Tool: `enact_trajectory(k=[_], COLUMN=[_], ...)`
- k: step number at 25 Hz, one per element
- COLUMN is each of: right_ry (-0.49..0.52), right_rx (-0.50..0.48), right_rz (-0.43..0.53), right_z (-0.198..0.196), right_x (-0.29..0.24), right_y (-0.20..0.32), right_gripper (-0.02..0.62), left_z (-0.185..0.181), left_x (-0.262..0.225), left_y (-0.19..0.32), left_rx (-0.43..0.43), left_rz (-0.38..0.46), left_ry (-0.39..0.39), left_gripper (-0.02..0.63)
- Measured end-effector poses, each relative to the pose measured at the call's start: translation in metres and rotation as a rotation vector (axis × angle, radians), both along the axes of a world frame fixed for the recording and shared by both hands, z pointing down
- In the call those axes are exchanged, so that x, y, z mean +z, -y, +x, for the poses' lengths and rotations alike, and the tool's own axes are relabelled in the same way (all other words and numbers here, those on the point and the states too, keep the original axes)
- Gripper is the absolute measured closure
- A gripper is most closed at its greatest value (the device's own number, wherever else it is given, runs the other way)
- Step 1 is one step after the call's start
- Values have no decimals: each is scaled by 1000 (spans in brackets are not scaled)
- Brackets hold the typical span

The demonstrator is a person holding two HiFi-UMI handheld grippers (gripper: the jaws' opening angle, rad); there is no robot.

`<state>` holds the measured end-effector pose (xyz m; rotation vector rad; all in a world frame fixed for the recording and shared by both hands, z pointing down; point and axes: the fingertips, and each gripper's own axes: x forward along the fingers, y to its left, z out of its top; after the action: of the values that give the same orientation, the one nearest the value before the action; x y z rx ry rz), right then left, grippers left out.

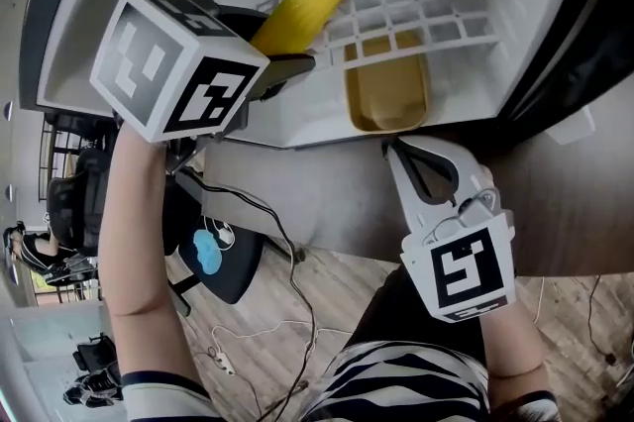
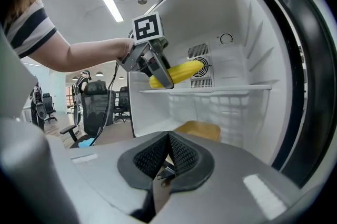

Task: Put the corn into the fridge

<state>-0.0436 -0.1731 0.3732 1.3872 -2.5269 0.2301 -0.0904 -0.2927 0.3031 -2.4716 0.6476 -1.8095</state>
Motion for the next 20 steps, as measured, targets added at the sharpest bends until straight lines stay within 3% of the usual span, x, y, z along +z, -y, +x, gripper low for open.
enact_trajectory(k=[20], right_ry=[33], right_rx=[33], right_rz=[-16], right_z=[0], right_x=[14], right_y=[4], right_gripper=[604], left_z=[2], left_x=[4], left_y=[11], left_rx=[-12], left_rz=[39], left_ry=[-83], left_gripper=[606])
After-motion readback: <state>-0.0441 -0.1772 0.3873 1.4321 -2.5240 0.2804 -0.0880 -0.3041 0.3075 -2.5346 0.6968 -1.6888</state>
